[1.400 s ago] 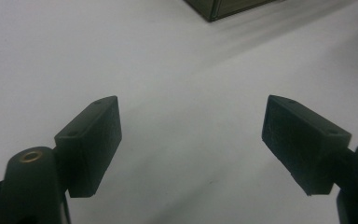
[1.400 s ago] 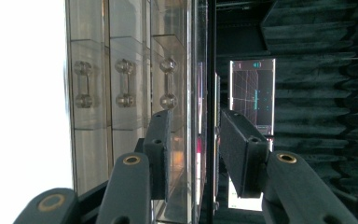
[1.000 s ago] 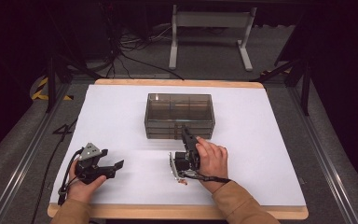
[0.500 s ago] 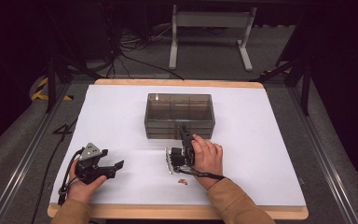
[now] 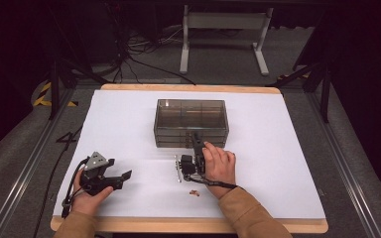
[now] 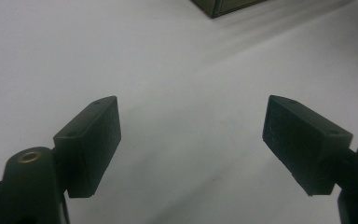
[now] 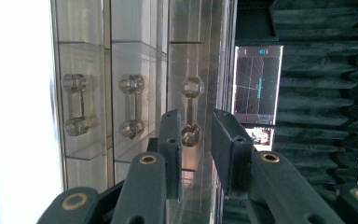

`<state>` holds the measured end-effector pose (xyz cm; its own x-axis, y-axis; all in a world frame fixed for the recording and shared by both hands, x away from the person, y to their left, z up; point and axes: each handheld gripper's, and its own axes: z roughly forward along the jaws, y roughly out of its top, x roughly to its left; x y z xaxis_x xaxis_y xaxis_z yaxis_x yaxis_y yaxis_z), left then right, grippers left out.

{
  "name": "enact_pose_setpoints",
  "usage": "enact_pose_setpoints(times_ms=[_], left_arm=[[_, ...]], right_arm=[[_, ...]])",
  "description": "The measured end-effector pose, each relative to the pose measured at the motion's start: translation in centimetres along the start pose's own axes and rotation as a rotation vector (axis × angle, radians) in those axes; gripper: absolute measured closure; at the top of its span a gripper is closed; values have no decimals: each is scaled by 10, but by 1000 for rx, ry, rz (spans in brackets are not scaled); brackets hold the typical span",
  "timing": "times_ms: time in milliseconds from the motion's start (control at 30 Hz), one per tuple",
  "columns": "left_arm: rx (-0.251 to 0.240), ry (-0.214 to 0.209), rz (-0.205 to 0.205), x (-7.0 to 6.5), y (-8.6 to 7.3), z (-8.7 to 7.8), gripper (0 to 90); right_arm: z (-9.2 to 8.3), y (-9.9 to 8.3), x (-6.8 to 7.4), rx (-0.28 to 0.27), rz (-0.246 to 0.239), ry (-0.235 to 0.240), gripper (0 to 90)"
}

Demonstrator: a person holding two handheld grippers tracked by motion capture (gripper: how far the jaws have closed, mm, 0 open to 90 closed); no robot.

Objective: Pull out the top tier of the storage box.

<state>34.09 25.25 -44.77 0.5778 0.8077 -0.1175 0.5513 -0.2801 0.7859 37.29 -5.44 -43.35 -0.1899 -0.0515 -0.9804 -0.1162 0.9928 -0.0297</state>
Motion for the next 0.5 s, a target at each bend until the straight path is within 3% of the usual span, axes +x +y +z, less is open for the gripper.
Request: enact_pose_setpoints(times_ms=[500], left_arm=[[-3, -3, -7, 0, 0, -1, 197]], right_arm=[[1, 3, 4, 22, -24, -12, 805]])
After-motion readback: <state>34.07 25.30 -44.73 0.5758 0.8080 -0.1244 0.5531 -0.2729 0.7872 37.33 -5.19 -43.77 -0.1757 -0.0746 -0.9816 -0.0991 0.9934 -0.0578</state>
